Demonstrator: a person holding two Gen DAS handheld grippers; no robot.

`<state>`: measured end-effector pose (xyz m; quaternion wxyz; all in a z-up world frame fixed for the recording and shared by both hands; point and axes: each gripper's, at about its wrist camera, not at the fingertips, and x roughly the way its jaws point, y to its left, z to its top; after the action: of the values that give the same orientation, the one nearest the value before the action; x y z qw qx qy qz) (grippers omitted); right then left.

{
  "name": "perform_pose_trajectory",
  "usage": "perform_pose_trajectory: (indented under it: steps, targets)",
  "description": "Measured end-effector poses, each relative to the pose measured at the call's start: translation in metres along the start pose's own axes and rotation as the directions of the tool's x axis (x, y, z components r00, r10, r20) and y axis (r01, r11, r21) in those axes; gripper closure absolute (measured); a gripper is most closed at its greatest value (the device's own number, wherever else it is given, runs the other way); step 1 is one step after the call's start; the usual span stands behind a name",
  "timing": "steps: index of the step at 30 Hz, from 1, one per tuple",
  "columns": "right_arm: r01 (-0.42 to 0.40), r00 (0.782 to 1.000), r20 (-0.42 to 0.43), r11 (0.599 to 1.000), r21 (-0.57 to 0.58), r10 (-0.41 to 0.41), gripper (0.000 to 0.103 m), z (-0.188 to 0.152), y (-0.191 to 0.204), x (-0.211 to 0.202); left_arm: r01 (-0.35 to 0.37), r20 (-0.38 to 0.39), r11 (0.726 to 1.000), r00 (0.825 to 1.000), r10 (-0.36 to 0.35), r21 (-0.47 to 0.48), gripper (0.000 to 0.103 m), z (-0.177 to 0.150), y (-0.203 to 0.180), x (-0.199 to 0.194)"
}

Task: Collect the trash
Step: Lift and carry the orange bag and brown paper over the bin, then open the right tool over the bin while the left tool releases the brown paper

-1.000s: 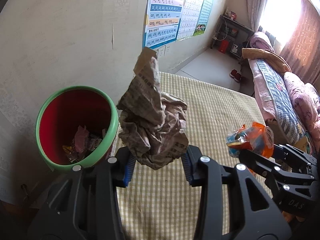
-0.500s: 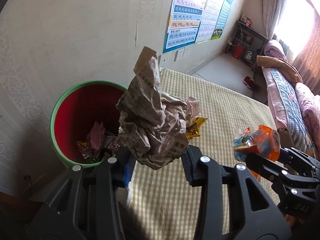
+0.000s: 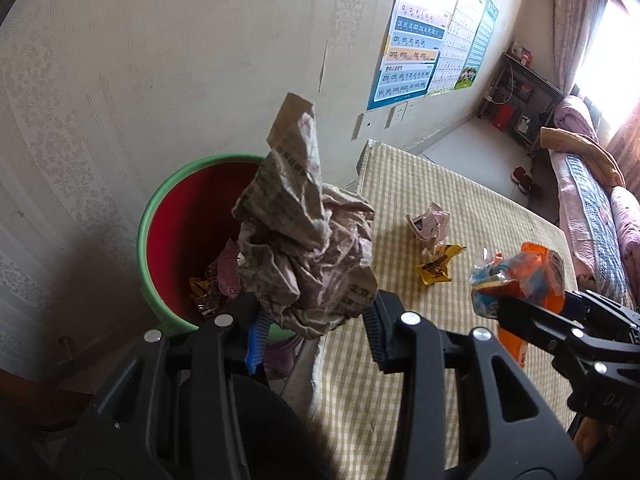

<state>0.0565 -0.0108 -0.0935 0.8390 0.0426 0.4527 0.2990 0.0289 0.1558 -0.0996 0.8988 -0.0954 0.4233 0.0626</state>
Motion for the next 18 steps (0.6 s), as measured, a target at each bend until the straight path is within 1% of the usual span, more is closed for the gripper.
perform_pose_trajectory:
  steps: [5,10,18]
  targets:
    - [-0.033,0.999,-0.011,0.999,0.003,0.033,0.047,0.013,0.009,0.012,-0.018,-0.007,1.0,1.0,0.018,-0.023,0.064,0.001,0.014,0.004]
    - [-0.052,0.999,-0.018,0.998,-0.024,0.051,0.047,0.027,0.022,0.026,-0.042,-0.011,0.998,0.999,0.041,-0.041,0.064,0.003,0.031,0.007]
    - [-0.089,0.995,-0.037,0.996,-0.02,0.088,0.046,0.049,0.04,0.05,-0.084,-0.007,0.995,0.996,0.084,-0.048,0.064,0.01,0.054,0.014]
